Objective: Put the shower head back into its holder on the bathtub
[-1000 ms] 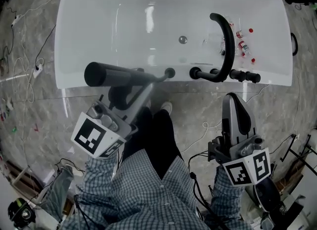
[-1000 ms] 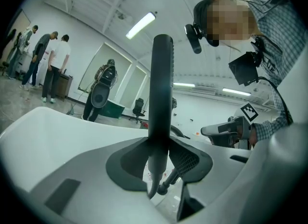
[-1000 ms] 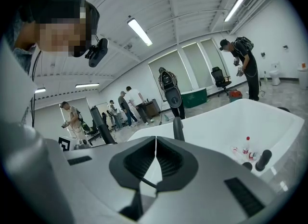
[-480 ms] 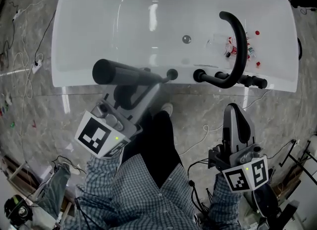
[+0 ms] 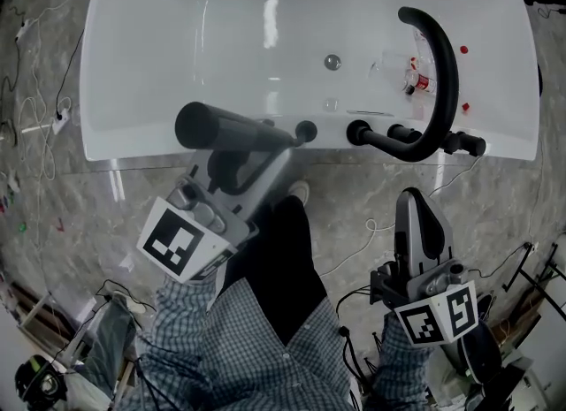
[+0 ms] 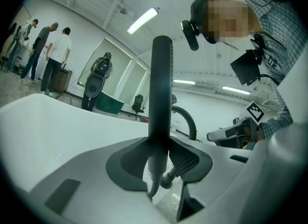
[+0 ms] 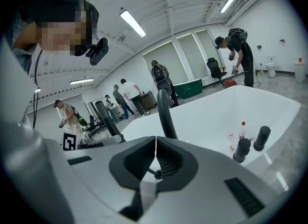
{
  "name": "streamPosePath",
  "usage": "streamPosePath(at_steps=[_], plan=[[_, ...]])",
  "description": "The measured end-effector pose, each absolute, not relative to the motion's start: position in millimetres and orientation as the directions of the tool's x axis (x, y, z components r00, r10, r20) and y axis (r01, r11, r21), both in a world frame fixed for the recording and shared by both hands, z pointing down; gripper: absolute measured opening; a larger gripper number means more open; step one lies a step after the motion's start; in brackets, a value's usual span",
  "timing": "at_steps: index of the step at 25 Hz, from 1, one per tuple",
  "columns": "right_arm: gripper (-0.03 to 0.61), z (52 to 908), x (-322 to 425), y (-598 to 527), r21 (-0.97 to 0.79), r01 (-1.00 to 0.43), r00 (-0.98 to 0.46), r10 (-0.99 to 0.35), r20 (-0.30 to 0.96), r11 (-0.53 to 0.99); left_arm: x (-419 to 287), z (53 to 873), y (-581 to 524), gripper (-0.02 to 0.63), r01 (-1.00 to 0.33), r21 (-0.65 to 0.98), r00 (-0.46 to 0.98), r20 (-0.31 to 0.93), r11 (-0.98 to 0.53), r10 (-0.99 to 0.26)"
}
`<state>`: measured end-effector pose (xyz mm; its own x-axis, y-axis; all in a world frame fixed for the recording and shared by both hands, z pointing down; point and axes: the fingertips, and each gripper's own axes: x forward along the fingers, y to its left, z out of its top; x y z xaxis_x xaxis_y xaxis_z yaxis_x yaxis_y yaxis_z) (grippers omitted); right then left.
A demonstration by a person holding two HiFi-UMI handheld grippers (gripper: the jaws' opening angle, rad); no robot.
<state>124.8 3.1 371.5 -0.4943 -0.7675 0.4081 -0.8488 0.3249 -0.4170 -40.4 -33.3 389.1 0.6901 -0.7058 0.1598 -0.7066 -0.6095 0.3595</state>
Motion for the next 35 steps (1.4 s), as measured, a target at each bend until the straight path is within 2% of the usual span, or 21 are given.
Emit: streamPosePath(at_steps=[14, 35], plan=[[0.017, 408.9, 129.2, 3.7, -0.441, -0.847, -0.491, -0.753, 0.439, 0.295, -19.9, 430.3, -36.4, 0.138, -0.687, 0.372, 0.715, 0.194, -0.624, -0.671], [0.017, 455.1, 138.1, 11.9, -0.481, -0.845, -0.479, -0.733, 0.484, 0.235, 4.3, 487.6, -36.2, 0.138, -0.662, 0.265, 0.748, 0.294, -0.701, -0.595]])
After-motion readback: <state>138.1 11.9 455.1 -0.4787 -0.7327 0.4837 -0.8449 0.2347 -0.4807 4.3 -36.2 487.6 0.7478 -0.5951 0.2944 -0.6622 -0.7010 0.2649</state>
